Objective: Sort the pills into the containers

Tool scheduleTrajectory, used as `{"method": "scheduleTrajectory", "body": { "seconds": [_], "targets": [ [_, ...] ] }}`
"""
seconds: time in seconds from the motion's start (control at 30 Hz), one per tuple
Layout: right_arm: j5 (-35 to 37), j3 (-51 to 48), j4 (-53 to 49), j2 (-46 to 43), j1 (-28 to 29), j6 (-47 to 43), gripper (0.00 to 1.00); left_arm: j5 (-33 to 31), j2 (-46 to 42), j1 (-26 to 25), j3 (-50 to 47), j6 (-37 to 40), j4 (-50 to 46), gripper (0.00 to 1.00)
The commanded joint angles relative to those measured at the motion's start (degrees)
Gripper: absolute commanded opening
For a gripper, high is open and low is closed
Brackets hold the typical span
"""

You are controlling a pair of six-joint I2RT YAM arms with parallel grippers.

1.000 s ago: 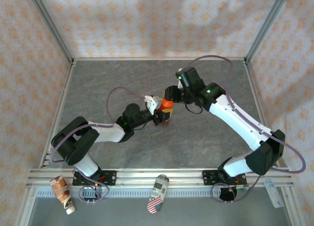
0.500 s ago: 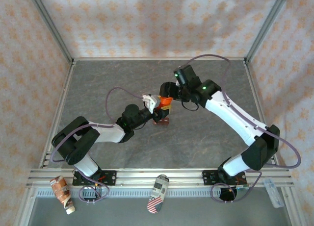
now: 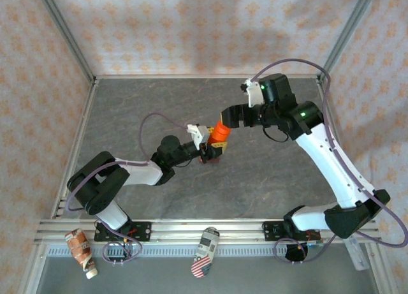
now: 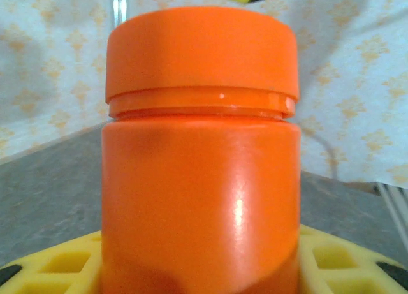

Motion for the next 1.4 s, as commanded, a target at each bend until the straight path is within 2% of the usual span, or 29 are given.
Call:
{"method": "scheduleTrajectory", "body": {
  "seconds": [0.0,0.23,0.7,0.87,0.97,1.13,1.2,1.37],
  "targets": [
    [-4.2,2.6,-6.5,1.4,0.0,-9.3,0.85,5.9,-1.5,0.5,2.1,-3.4,3.9,0.00],
    [-6.2,3.2,-8.0,3.6,0.0,-10.8,0.82,6.9,-1.5,0.5,2.5,-4.0,3.7,0.00],
    [-5.8,2.7,-7.3,6.2,0.0,-10.7,0.74,7.6,-1.0,0.5,3.6,-4.5,3.7,0.00],
    [-6.0,2.6,-7.2,6.5,0.0,-10.4,0.61,7.7,-0.9,0.5,3.8,-4.7,3.6,0.00],
    [-6.8,2.2,-6.6,6.5,0.0,-9.3,0.50,7.9,-0.9,0.5,4.0,-4.6,3.5,0.00],
    [-9.3,-1.7,-3.4,6.8,0.1,-3.0,0.42,5.2,-1.3,0.5,4.0,-3.0,2.9,0.00],
    [-7.3,-4.3,-0.7,6.6,0.9,1.4,0.37,2.6,-1.8,0.4,3.8,-1.4,1.8,0.00],
    [6.2,-7.1,2.3,7.7,5.6,14.5,0.37,-5.3,-3.4,-0.5,3.4,4.6,-2.2,0.00]
  ]
}}
